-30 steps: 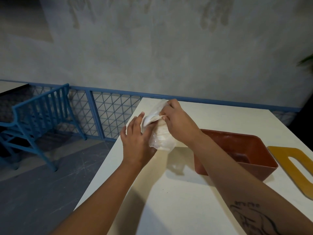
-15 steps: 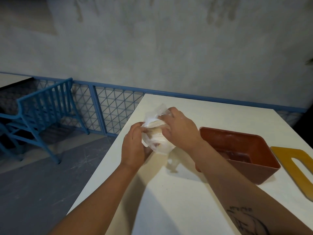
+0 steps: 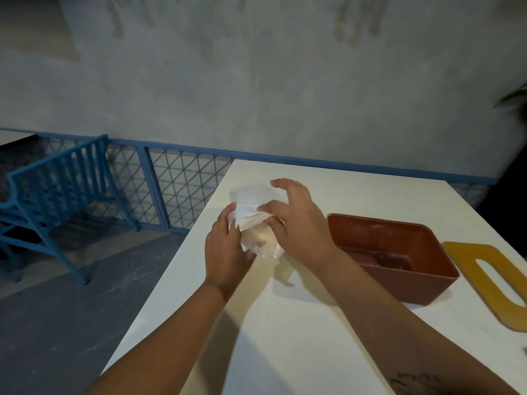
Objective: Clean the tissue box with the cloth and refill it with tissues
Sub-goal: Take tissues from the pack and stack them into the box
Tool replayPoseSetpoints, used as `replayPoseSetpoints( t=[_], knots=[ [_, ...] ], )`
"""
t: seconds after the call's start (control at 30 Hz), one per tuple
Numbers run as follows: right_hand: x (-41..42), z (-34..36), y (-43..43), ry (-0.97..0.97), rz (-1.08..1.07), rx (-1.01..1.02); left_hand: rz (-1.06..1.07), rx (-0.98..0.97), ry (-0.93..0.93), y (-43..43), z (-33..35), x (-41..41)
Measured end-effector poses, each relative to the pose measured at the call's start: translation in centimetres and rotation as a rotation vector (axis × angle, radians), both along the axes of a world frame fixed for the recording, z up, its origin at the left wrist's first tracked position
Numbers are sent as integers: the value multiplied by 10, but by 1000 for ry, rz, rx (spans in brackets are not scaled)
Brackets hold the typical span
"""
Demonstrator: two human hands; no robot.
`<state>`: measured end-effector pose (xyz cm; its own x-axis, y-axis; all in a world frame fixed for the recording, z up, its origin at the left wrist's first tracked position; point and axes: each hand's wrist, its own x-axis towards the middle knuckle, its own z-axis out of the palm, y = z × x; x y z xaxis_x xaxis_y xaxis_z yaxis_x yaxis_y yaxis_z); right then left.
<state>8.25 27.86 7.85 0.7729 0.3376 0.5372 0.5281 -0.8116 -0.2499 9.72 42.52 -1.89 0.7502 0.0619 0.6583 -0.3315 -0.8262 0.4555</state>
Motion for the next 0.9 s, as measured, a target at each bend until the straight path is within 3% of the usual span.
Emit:
replayPoseSetpoints(
  t=[0.1,0.23,0.37,0.53,0.7,0.9],
  knots=[
    [-11,-10,-2,-231,31,-29,13,-29,21,-3,-1,-3],
    [-30,-18,-13,-331,72,-54,41,-62,63,-12,1,-14],
    [-44,-18,-30,-348,204,13,119,-5,130,-20,-5,-21],
    [-63,-10,-54,-369,277,60,168,-109,229,-38,-5,-39],
    [-77,-9,-84,-415,289,134,217,105,465,-47,-11,-50],
    [-89,-15,-119,-414,294,300,275,-38,638,-73,-2,-74]
  ],
)
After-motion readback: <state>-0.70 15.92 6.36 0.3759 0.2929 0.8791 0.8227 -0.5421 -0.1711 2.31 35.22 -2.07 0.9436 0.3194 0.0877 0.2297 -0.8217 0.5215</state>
